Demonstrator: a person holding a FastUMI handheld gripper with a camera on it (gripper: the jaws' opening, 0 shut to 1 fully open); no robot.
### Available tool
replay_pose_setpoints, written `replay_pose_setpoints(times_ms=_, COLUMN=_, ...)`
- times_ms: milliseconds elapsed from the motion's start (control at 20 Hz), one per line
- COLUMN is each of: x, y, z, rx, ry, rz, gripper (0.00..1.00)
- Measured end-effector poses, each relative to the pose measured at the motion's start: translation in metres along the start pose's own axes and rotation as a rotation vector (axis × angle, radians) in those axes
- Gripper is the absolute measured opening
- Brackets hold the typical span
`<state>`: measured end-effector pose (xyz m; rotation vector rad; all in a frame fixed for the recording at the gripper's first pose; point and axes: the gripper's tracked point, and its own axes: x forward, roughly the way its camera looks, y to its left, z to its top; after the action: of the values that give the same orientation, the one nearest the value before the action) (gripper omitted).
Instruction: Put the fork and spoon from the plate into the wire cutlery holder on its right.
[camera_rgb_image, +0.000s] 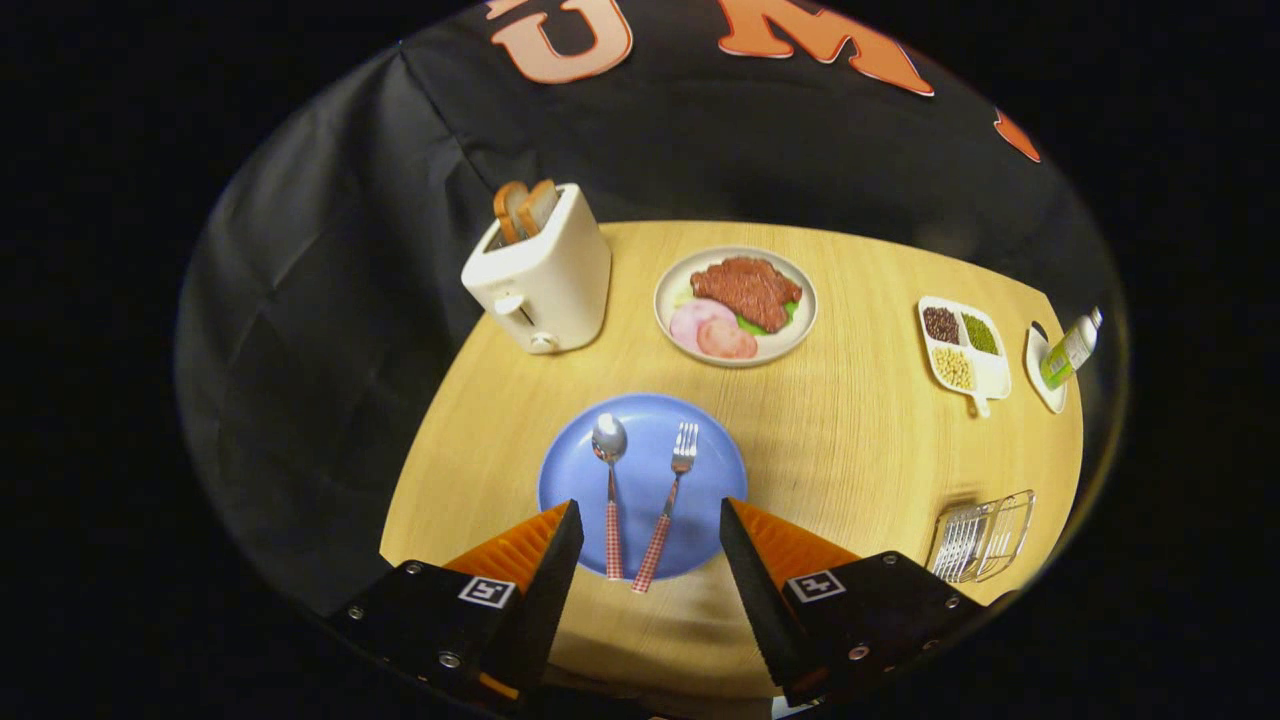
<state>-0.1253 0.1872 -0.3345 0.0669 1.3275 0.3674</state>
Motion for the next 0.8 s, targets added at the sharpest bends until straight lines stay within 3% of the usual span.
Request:
replay_pose_setpoints(times_ms=400, x=0.056, y=0.002, z=-0.053, rx=0.018, ry=0.305, rz=-0.108, gripper=0.7)
replay_pose_setpoints(times_ms=800, x=0.08, y=-0.002, z=-0.075, rx=0.044, ry=0.407, rz=-0.169, gripper=0.38)
